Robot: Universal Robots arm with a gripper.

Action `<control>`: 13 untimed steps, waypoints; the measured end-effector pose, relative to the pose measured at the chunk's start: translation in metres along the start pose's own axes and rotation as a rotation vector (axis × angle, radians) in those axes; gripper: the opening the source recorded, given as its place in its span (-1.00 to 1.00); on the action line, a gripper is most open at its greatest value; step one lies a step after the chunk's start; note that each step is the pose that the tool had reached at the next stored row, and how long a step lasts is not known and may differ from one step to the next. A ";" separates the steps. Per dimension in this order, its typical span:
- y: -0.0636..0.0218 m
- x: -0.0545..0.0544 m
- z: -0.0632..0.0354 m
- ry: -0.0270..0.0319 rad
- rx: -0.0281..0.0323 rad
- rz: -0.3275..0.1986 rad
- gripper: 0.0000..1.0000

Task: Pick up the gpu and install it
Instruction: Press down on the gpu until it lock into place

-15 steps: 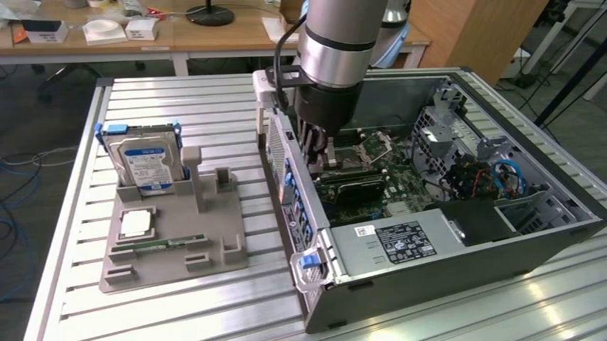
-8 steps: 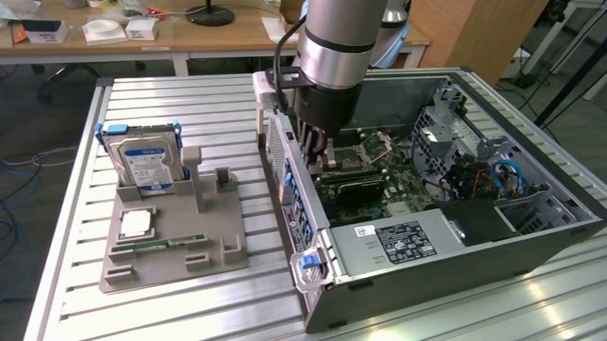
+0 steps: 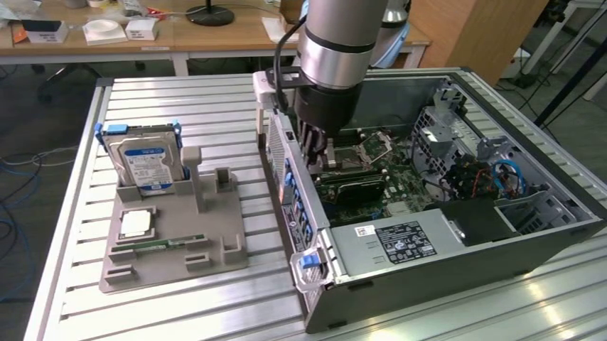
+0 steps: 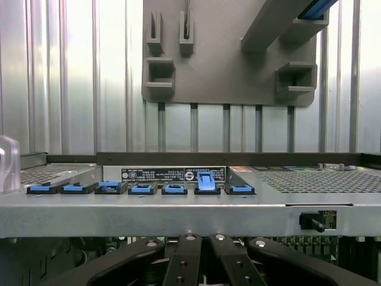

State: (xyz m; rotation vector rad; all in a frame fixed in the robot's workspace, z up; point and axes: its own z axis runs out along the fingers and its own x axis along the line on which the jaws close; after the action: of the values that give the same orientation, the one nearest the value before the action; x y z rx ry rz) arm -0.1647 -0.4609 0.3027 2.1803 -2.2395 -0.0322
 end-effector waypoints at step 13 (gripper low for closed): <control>-0.0239 0.000 -0.0093 -0.0156 -0.0048 -0.001 -0.79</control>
State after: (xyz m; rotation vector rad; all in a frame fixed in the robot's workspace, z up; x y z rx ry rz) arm -0.1406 -0.4611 0.3114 2.1859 -2.2445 -0.0547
